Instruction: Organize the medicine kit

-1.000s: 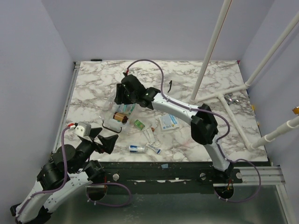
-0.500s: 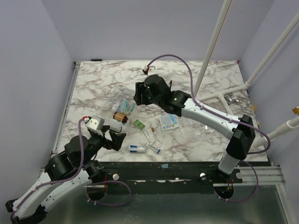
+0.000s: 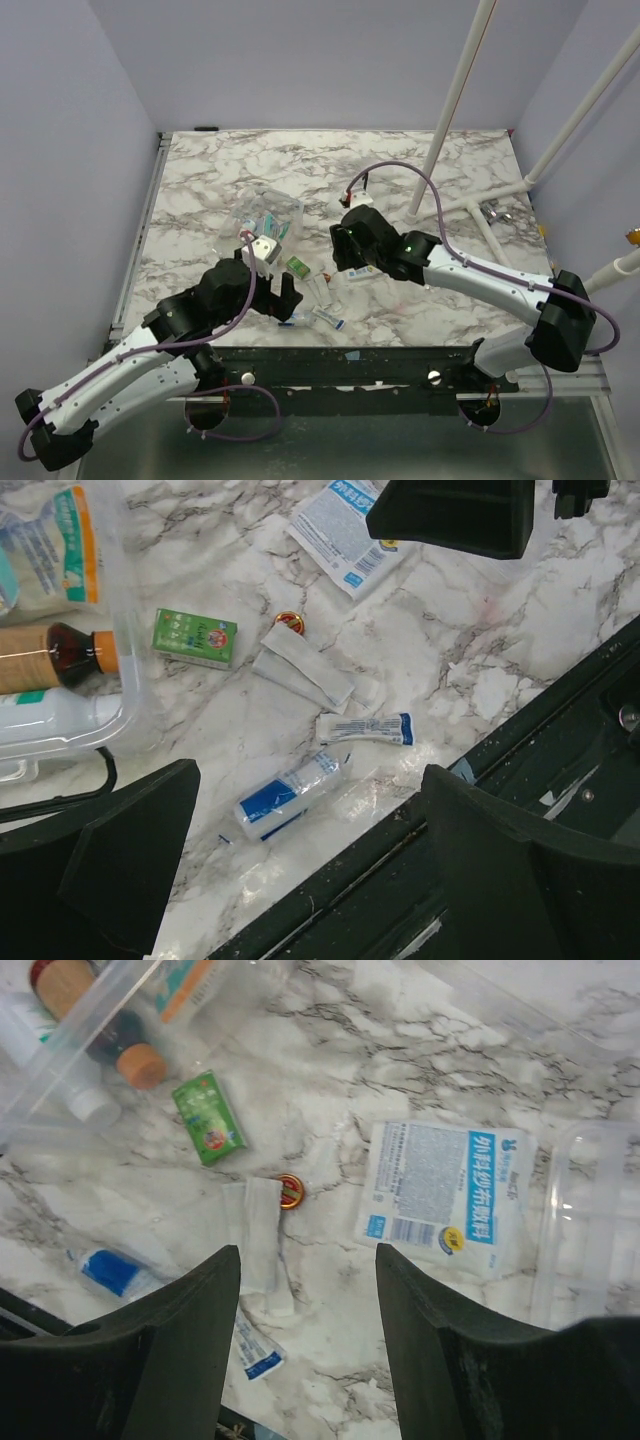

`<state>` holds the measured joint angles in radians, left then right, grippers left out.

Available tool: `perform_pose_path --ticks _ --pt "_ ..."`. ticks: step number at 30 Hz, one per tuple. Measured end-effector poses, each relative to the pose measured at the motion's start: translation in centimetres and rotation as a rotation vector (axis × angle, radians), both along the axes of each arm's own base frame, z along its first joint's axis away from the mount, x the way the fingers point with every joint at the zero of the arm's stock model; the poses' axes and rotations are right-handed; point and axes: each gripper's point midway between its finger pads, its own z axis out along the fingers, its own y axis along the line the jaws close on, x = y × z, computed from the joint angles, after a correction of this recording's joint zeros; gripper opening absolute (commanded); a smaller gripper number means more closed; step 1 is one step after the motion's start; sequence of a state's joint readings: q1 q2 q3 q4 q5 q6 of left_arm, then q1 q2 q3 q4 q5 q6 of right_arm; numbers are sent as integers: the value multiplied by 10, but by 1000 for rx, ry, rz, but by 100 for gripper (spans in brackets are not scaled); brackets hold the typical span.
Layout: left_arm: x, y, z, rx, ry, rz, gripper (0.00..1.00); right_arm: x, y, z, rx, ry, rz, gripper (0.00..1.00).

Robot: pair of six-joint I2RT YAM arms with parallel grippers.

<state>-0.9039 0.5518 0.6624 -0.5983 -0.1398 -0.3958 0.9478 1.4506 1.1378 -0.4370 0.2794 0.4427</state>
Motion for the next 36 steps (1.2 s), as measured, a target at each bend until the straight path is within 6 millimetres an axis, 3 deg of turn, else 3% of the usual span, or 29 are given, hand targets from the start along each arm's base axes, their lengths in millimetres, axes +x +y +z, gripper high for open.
perform_pose_path --ticks 9,20,28,36 --pt "8 -38 -21 24 111 -63 96 14 -41 -25 -119 -14 -160 52" --pt "30 -73 -18 27 141 -76 97 54 -86 -75 -142 86 -352 52" --pt "40 -81 -28 60 168 -65 97 60 -85 -103 -107 162 -366 52" --pt "61 -75 -30 42 170 -11 97 59 -82 -123 -90 207 -370 52"
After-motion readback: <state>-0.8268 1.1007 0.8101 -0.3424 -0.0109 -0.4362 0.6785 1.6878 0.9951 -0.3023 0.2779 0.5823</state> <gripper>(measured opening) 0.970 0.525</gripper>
